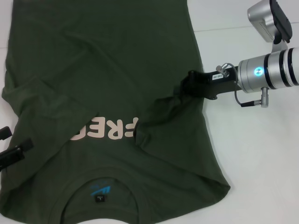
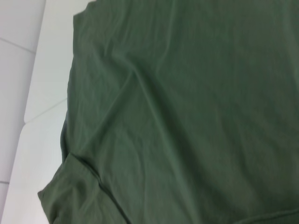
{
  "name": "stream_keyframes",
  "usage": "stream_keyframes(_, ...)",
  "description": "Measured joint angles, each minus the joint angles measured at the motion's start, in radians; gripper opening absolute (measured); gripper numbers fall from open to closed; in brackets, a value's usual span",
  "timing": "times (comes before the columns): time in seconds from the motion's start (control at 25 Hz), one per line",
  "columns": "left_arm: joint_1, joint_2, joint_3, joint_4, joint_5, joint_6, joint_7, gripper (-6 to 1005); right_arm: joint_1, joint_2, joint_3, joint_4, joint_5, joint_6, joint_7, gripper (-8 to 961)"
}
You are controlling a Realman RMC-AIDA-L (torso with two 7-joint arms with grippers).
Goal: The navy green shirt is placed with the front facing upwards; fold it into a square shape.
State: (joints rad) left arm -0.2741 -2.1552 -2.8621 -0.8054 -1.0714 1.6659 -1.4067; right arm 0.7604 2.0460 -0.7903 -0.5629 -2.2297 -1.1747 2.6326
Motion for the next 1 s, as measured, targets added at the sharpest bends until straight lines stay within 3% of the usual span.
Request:
stream_keyframes(0.52,-0.001,-0.003,-0.006,0.001,-0.001,0.000,0.000,887,0.008,0.005,-0.007,0.021,0.040,0.049,-0.045,71)
stream_keyframes(0.92,0.000,-0.003,-0.008,0.000,-0.001,0.002,0.000,887,0.008,0.001,-0.002,0.027,0.131,0.040,-0.156,486)
stream_keyframes(1.0,-0.001,-0.003,-0.008,0.000,-0.001,0.002,0.000,887,0.005,-0.009,-0.002,0.023,0.166,0.031,-0.185,489)
